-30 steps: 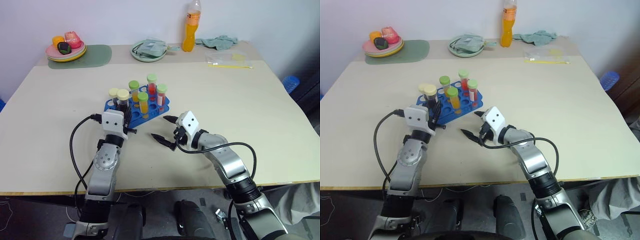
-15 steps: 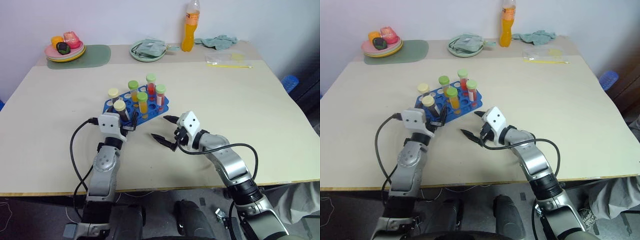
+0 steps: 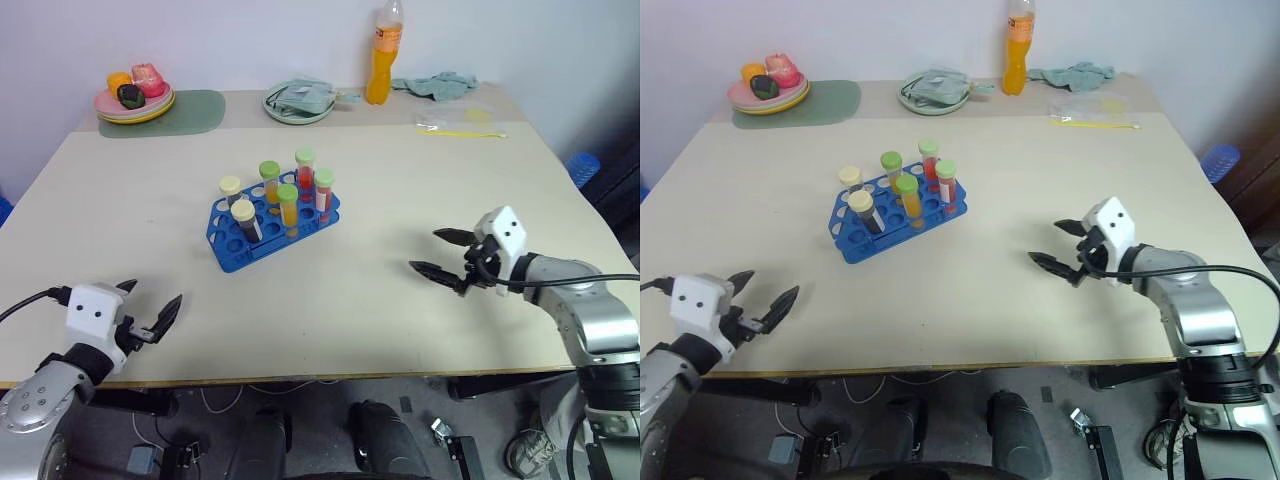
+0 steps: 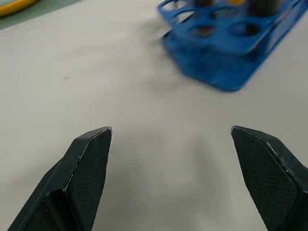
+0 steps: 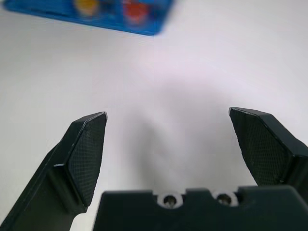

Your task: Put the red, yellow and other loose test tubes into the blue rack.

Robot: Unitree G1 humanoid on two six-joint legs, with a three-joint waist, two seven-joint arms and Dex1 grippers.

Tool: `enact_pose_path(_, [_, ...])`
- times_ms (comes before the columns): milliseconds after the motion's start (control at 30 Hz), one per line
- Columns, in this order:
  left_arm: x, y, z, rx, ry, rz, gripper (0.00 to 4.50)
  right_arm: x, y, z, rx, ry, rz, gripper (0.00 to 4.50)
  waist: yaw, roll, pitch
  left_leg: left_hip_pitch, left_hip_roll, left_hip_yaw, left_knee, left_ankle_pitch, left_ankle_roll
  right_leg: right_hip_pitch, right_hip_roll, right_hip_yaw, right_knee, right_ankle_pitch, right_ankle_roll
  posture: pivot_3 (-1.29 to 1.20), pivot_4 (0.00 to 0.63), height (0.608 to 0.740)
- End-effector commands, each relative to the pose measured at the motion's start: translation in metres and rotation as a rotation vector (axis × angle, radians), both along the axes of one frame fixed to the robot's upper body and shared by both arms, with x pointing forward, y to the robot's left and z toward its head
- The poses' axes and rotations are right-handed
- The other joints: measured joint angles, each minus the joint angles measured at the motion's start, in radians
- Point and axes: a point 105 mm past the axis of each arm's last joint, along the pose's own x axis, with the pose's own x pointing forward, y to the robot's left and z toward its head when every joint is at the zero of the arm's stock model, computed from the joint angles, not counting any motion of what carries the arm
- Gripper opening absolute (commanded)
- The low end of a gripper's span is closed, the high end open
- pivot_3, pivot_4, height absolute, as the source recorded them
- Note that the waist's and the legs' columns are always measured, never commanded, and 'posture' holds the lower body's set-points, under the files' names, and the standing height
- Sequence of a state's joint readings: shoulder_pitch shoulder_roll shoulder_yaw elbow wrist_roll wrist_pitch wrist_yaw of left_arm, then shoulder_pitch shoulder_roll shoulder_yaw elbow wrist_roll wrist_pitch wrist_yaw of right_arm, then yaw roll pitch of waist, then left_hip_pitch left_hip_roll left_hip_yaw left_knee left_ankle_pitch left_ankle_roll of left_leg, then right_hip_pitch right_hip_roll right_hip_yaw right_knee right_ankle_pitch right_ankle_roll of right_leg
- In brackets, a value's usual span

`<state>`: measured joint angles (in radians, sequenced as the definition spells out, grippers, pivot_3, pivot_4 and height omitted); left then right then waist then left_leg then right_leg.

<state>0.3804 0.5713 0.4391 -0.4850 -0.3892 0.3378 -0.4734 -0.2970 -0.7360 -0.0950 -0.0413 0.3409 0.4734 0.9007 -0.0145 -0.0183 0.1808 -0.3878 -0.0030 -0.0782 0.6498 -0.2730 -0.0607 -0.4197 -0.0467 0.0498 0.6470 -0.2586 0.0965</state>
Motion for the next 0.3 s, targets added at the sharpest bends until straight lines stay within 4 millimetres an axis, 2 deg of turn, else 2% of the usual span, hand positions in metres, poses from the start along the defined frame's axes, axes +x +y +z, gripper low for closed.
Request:
enact_pose_path(33, [-0.0018, 0.0012, 0.0076, -0.012, -0.028, -0.003, 4.08, 0.0025, -0.0110, 0.0103, 0.007, -0.040, -0.014, 4.50, -0.002, 0.000, 0.000, 0.000, 0.000, 0.000, 0.000, 0.000, 0.000, 0.000, 0.000, 0.000, 0.000, 0.000, 0.000, 0.00, 0.150, 0.740])
enact_pose_path(300, [-0.0006, -0.0060, 0.0005, -0.048, -0.033, 0.020, 4.08, 0.0035, -0.0079, 0.0016, -0.006, -0.044, 0.001, 4.50, -0.002, 0.000, 0.000, 0.001, 0.000, 0.000, 0.000, 0.000, 0.000, 0.000, 0.000, 0.000, 0.000, 0.002, 0.003, 0.00, 0.150, 0.740])
